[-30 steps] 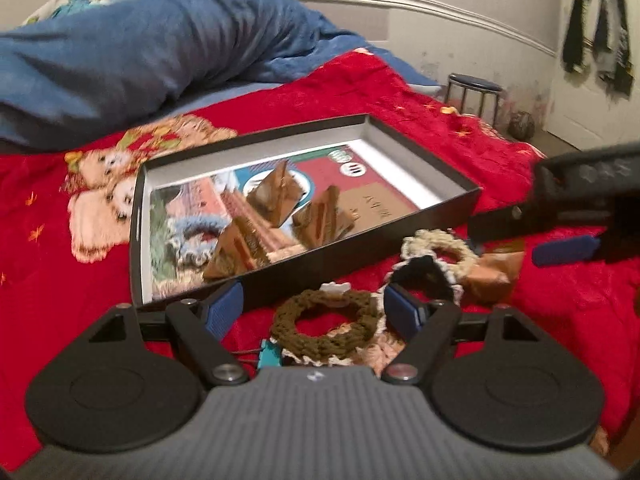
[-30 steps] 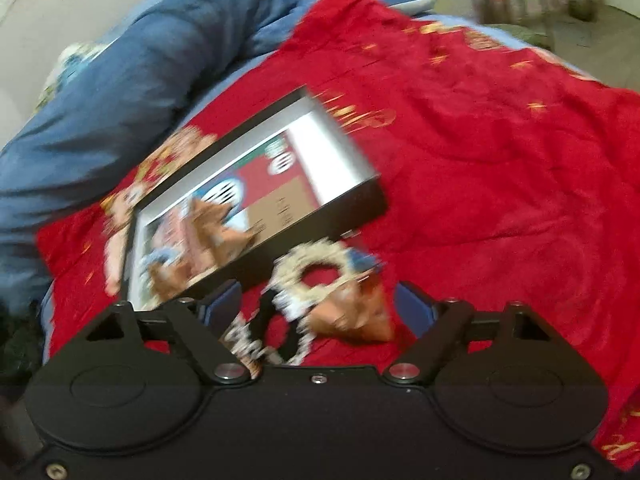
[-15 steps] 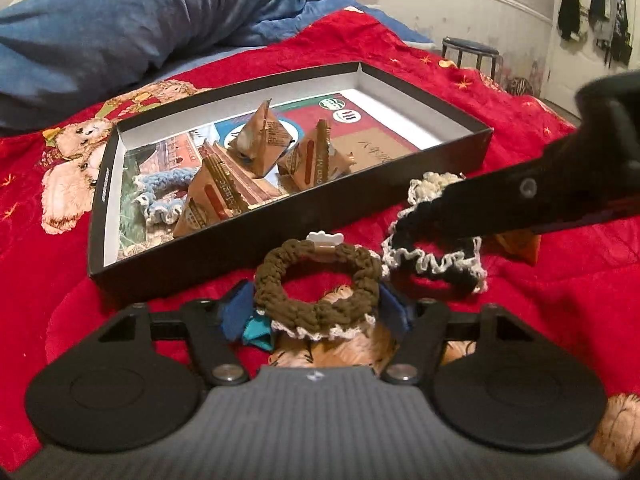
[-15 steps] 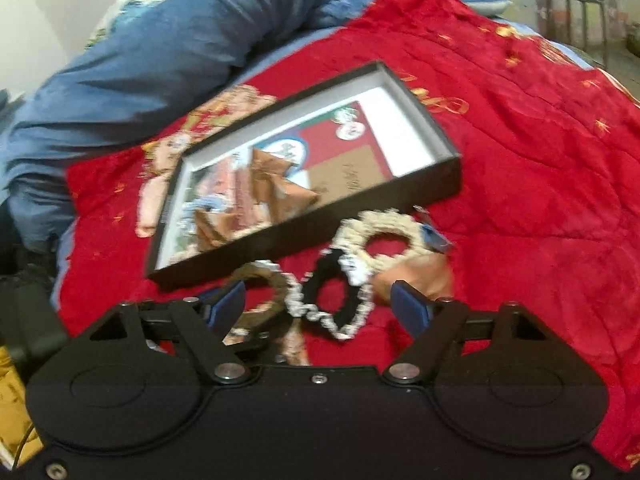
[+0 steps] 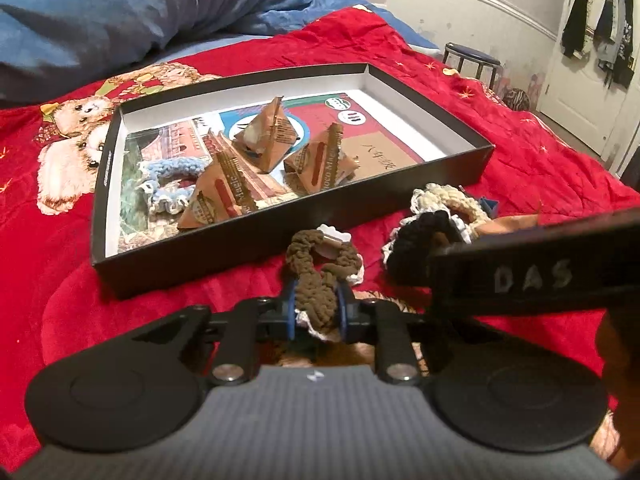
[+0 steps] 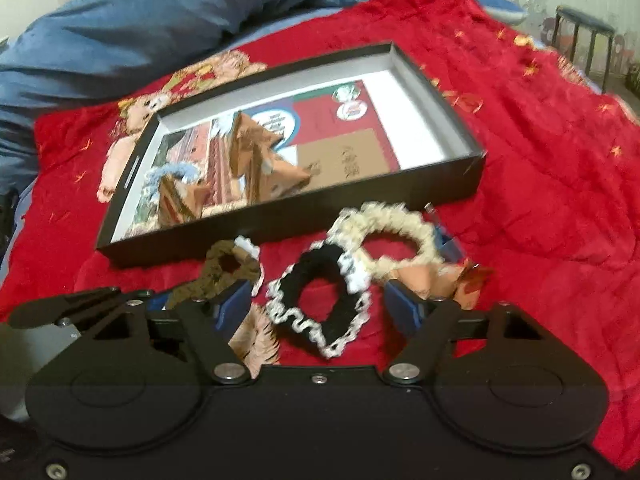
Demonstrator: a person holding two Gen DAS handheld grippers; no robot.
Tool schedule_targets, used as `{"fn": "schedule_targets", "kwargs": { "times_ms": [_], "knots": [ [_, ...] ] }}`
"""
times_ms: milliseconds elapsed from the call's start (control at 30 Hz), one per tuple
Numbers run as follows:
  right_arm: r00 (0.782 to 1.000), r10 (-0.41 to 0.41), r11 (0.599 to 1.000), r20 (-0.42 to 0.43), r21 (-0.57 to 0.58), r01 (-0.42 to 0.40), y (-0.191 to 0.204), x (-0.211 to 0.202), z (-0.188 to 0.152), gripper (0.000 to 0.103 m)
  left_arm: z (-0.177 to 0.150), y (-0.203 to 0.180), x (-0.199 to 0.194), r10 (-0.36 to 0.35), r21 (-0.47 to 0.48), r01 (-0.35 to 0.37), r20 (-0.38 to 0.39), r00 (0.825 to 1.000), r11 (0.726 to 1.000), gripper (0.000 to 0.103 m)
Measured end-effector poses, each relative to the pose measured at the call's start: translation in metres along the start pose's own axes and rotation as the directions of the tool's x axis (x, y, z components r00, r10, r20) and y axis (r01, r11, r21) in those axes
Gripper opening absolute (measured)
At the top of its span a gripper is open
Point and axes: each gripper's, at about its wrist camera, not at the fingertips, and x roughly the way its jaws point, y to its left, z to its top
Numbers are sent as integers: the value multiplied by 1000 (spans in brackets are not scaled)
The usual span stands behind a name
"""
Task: Organize objects
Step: 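Grasp the brown knitted scrunchie with the left tool while the right grasps the black lace scrunchie, then lift both scrunchies and carry them over the black box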
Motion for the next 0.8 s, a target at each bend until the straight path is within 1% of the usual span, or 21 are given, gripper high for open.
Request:
{"fn": "schedule_targets", "kwargs": {
  "times_ms": [33, 67, 133, 167, 200, 233, 300, 400, 633, 700, 800],
  "knots": [
    [1000, 23, 1000, -21, 10, -22, -1, 4, -1, 67, 0, 0, 1, 1, 2, -1, -9, 1000, 1000, 24],
    [999, 40, 999, -25, 31, -39, -3, 7, -2, 66, 0, 0, 2, 5, 4, -5, -15, 1000, 1000, 24],
    [999, 28, 999, -26, 35, -27, -4, 12, -4, 61, -1, 0, 4, 8, 5, -8, -16, 1000, 1000, 25],
    [1000, 12, 1000, -26, 27, -11, -4, 14, -3, 54, -1, 1, 4, 7, -5, -8, -17, 1000, 1000, 25],
    [1000, -7, 1000, -22, 21, 7, -3, 15, -3, 49, 0, 2, 4, 6, -15, -7, -24, 1000, 1000, 25],
    [1000, -18, 1000, -18, 20, 18, -3, 17, -2, 48, 2, 3, 5, 6, -30, -7, -38, 999, 1000, 25],
    [999, -38, 999, -4, 18, 38, -2, 18, -3, 38, 6, 8, 6, -6, -77, 1, -67, 998, 997, 25],
    [998, -66, 997, 12, 33, 65, -3, 18, -4, 27, 6, 11, 4, -12, -100, 6, -67, 998, 995, 24],
    [997, -75, 996, 37, 51, 73, -1, 13, -5, 23, 6, 9, -3, 7, -114, -15, -67, 998, 993, 22],
    [997, -65, 996, 42, 63, 62, 0, 9, -7, 23, 8, 8, -8, 5, -111, -11, -60, 998, 994, 22],
    [997, -56, 996, 48, 72, 52, 3, 2, -10, 22, 11, 11, -13, -17, -134, 11, -42, 999, 991, 21]
  ]
}}
